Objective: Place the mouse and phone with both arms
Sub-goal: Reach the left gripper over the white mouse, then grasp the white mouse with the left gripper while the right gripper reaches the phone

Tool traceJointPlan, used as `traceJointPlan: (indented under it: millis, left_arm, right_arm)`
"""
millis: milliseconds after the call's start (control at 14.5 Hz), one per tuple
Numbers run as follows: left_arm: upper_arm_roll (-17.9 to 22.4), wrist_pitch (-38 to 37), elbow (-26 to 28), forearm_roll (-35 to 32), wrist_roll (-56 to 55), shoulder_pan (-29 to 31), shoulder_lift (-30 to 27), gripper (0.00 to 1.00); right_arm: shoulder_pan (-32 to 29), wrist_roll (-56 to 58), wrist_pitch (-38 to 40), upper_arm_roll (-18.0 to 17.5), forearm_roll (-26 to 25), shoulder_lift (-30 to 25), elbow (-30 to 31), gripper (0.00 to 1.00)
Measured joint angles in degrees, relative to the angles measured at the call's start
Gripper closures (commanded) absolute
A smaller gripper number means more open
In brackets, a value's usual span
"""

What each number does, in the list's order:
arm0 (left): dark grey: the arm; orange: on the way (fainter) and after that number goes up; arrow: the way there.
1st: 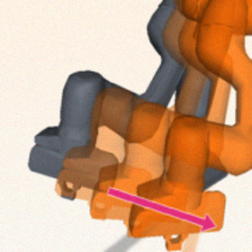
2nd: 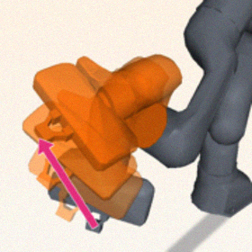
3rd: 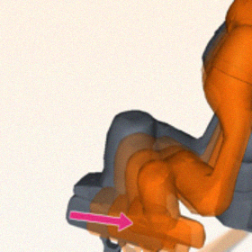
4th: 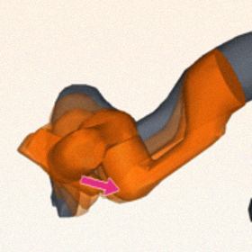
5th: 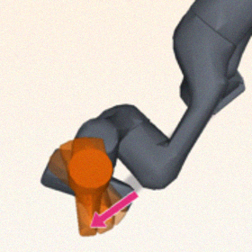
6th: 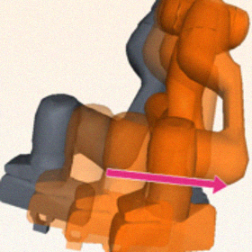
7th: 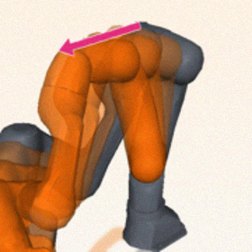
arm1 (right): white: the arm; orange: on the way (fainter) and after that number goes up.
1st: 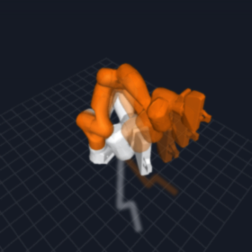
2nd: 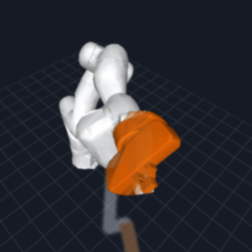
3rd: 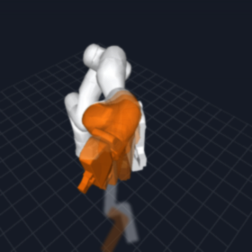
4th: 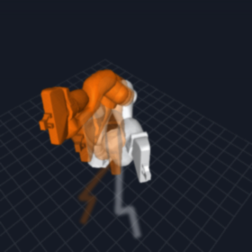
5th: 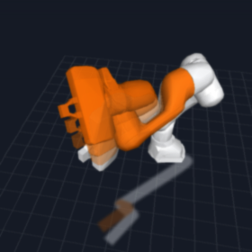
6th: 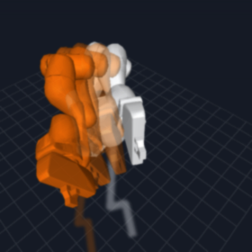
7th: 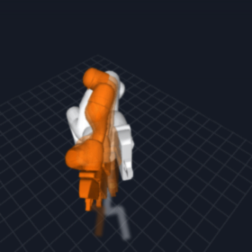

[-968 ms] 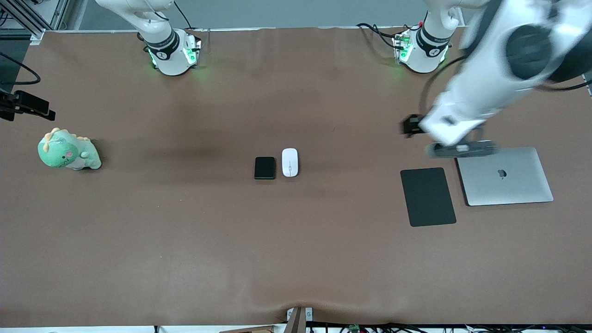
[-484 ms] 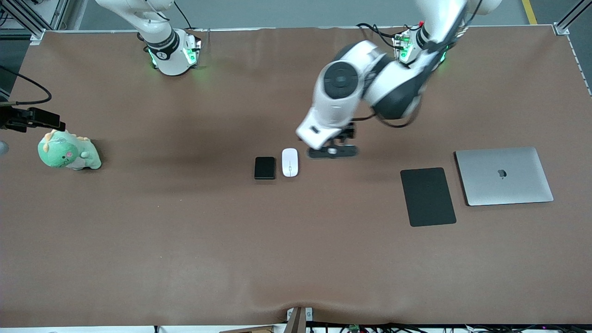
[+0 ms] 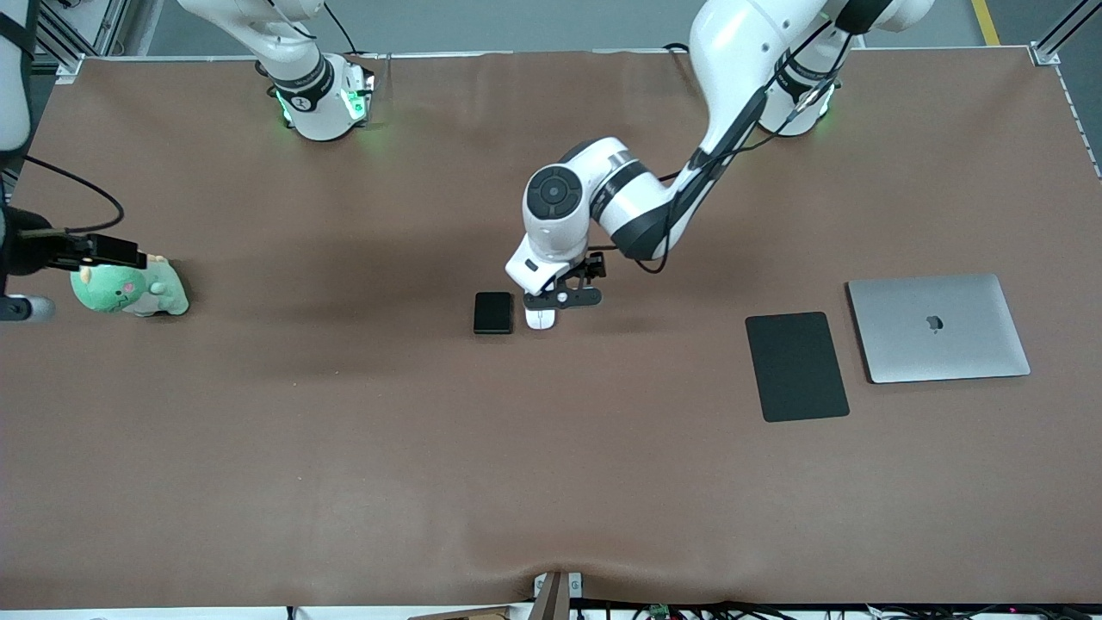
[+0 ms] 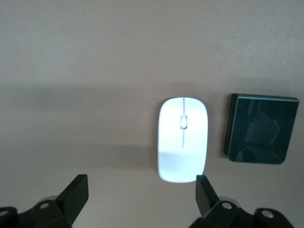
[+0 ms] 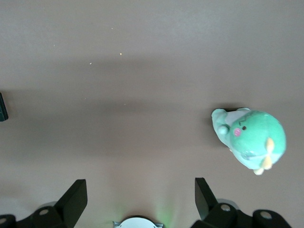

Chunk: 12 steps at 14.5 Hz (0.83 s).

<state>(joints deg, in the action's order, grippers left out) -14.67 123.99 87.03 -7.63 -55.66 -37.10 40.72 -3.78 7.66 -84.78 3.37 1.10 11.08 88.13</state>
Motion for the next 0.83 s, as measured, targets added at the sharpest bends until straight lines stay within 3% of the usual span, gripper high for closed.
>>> traceJointPlan:
  millis: [346, 691, 829]
  left_arm:
    - [0.06, 5.91, -0.16, -0.04, -0.59, -1.15, 3.91, 0.0]
    - [0.14, 7.63, -0.22, -0.05, -2.91, -1.34, 5.7, 0.04]
    - [0.18, 9.05, -0.23, -0.05, -3.55, -1.56, 6.68, 0.1]
  right_arm:
    - [0.87, -3.66, -4.35, -0.62, 3.29, 0.1, 3.6, 0.0]
    - [8.0, -12.73, -8.17, -1.25, 3.59, 0.11, 6.65, 0.0]
    - [10.41, -14.79, -9.04, -1.34, 3.59, 0.11, 7.15, 0.0]
